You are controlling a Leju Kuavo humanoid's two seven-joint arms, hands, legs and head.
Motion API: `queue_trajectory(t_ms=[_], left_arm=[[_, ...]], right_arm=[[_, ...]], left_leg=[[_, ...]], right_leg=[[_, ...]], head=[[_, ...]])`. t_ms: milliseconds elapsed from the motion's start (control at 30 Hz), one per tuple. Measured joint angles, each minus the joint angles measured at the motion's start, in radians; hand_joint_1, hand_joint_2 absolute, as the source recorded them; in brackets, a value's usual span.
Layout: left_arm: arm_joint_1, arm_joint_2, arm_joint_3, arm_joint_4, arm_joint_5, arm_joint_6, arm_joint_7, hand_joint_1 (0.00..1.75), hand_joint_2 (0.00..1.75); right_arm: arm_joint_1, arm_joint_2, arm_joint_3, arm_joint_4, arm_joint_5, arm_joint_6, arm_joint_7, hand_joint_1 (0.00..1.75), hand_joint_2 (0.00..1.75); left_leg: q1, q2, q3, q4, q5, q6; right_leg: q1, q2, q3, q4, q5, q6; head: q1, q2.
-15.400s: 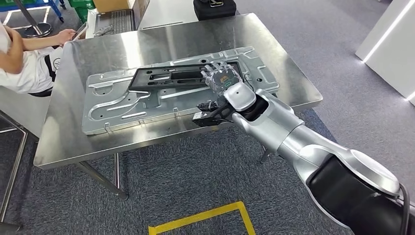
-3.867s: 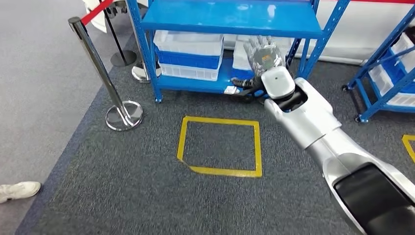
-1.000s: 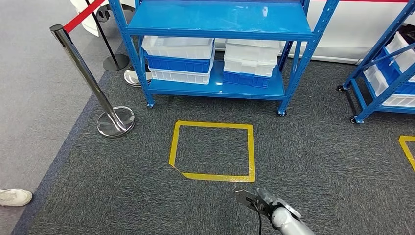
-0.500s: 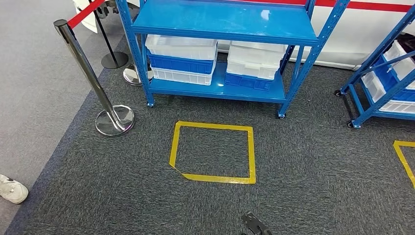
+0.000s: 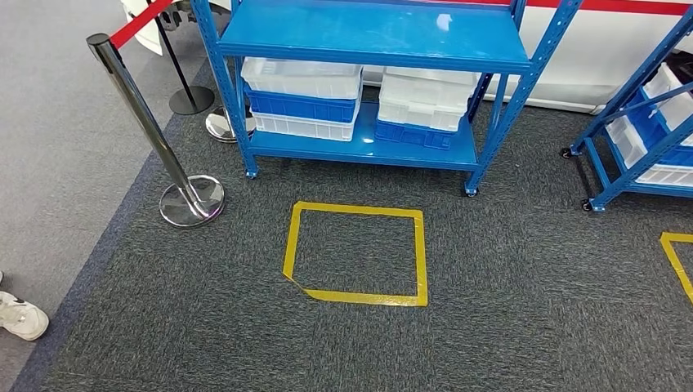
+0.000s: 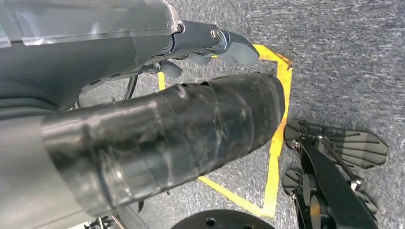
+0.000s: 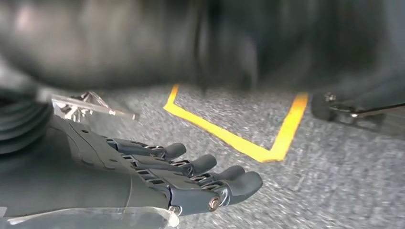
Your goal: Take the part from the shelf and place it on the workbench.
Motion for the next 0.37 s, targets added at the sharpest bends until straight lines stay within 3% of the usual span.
queue_trajectory(t_ms=[367], left_arm=[[0.001,0.002,-0.028,-0.008,0.005,0.000,0.001,0.00,0.00]], right_arm=[[0.012,0.004,-0.025,0.022,-0.004,-0.002,0.000,0.00,0.00]], left_leg=[[0.001,0.000,0.002,-0.001,0.000,-0.001]], right_leg=[[0.001,0.000,0.000,0.003,-0.001,0.000]], head=[[0.000,0.000]])
